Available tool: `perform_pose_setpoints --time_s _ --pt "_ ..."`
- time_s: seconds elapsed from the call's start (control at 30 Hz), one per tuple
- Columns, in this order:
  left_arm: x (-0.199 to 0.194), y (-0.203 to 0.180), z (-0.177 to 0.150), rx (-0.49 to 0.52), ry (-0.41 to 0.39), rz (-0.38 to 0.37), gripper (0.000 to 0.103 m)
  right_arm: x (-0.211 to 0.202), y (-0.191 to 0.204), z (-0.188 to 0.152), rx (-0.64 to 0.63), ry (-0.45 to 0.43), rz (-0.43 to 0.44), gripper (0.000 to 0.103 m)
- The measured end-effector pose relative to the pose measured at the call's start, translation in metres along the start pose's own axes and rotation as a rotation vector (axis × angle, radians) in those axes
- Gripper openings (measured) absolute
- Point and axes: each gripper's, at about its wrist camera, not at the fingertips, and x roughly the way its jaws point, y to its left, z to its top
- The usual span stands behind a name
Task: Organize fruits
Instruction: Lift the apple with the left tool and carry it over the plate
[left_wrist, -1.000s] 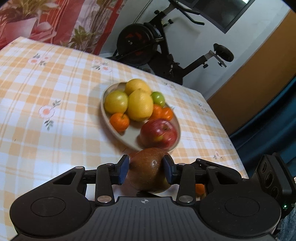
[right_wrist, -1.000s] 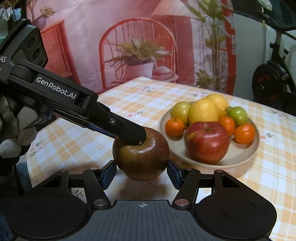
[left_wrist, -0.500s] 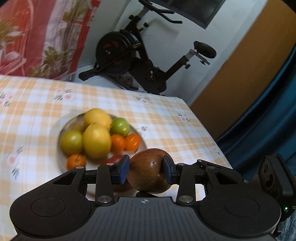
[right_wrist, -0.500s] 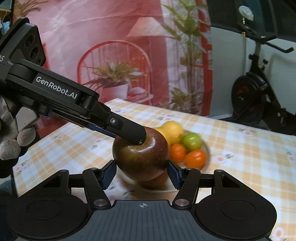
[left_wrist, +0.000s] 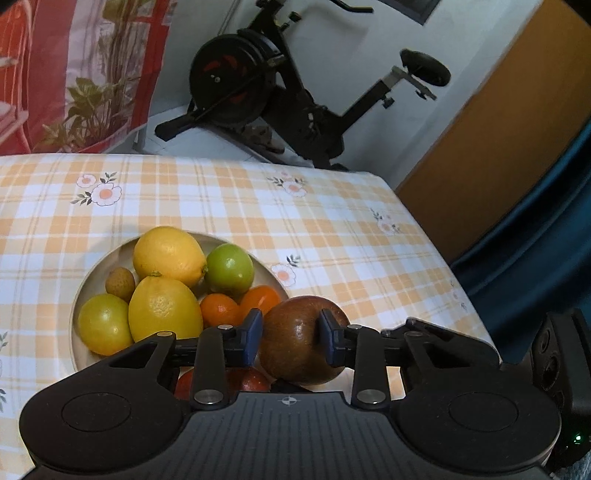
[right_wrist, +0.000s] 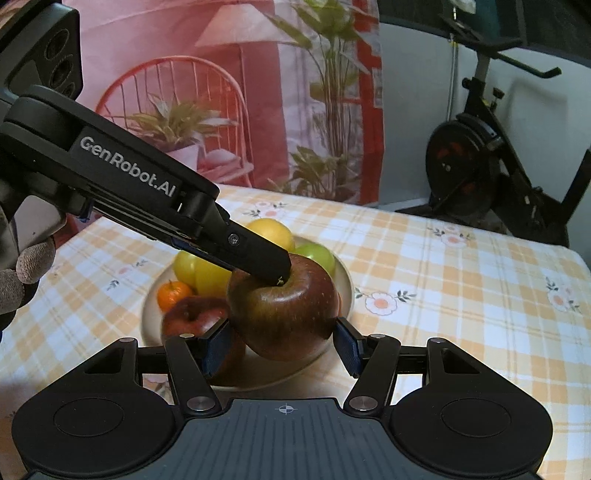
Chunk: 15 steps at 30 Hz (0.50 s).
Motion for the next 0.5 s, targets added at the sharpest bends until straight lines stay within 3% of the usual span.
perform_pose_setpoints --time_s 0.5 --pt "0.013 0.012 0.007 -0.041 0.01 0.011 0.034 0.017 -0.007 0.005 -0.026 0.055 0.004 0.056"
